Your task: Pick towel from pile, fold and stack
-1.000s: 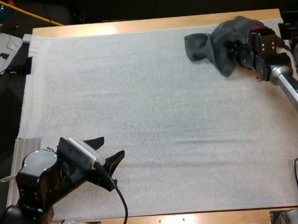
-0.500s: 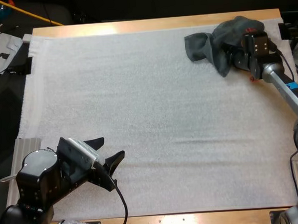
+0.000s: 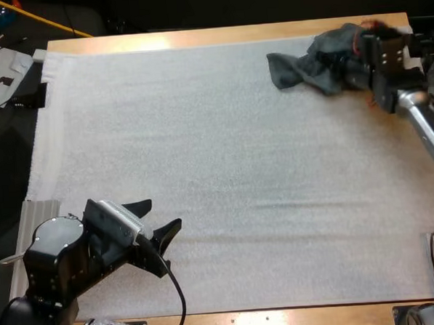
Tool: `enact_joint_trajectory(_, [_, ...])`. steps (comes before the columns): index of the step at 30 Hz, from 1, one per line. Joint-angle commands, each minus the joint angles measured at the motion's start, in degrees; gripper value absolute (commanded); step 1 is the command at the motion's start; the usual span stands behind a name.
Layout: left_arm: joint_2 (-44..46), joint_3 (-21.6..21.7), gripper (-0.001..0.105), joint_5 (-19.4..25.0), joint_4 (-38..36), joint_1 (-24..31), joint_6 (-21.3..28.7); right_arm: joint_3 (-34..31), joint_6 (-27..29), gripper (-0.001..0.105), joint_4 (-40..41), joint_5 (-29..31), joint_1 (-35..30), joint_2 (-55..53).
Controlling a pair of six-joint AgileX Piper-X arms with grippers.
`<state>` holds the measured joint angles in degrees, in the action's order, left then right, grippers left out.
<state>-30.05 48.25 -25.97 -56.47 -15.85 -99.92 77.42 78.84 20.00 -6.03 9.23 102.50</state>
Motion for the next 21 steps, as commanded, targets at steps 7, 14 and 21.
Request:
enact_joint_trajectory(7, [-0.1, 0.3, 0.06, -0.2, 0.4, -0.2, -0.6, 0.8, 7.2, 0.001, 4.9, -1.9, 0.9, -19.1])
enact_joint_trajectory(14, [0.1, 0.3, 0.06, -0.3, 0.2, -0.2, -0.7, 1.0, 6.8, 0.001, 13.3, -8.3, 0.5, -30.1])
enact_joint_trajectory(21, [0.1, 0.4, 0.061, -0.5, 0.5, -0.3, -0.8, 0.7, 6.8, 0.0, 23.4, -11.8, 1.9, -37.5])
